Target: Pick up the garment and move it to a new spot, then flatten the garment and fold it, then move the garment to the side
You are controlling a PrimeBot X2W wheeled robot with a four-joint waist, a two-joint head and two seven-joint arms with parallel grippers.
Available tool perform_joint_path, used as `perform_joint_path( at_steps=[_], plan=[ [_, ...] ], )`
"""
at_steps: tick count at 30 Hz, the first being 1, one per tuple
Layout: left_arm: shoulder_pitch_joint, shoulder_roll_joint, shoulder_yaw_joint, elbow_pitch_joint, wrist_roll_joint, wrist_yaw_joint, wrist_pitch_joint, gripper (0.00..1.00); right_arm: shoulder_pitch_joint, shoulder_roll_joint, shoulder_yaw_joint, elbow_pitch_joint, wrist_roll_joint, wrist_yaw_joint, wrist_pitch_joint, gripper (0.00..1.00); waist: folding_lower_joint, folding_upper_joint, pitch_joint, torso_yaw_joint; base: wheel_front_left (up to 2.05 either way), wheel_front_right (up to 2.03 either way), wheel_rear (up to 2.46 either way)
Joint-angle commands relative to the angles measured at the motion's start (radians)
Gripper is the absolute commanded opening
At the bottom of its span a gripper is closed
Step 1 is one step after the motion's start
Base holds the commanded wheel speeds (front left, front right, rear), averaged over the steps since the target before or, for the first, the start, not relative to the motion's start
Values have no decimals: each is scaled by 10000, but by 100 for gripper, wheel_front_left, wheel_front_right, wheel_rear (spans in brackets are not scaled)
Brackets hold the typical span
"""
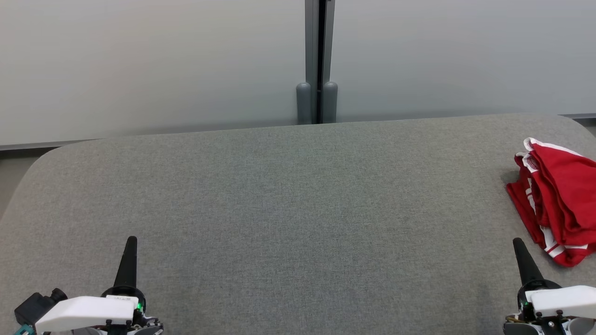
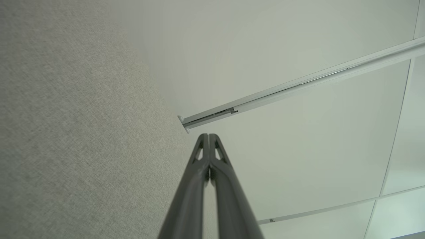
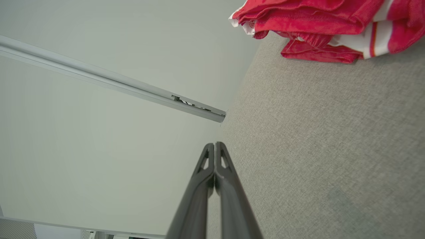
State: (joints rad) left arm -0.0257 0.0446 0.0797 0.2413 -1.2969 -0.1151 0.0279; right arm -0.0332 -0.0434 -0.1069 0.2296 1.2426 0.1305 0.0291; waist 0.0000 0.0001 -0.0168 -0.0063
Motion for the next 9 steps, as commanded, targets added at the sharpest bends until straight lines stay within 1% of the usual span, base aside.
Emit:
perform_joint_path(
  at_steps=[1, 9],
  plan=[
    [-228, 59, 67, -43, -193, -70, 55, 0, -217, -99, -33, -48, 247, 4, 67, 0, 0, -1, 5, 2, 0, 0, 0],
    [-388, 66, 139, -25, -840, -94, 234, 0, -331, -101, -44, -4, 1007, 4, 245, 0, 0, -1, 42, 14, 0, 0, 0]
  ],
)
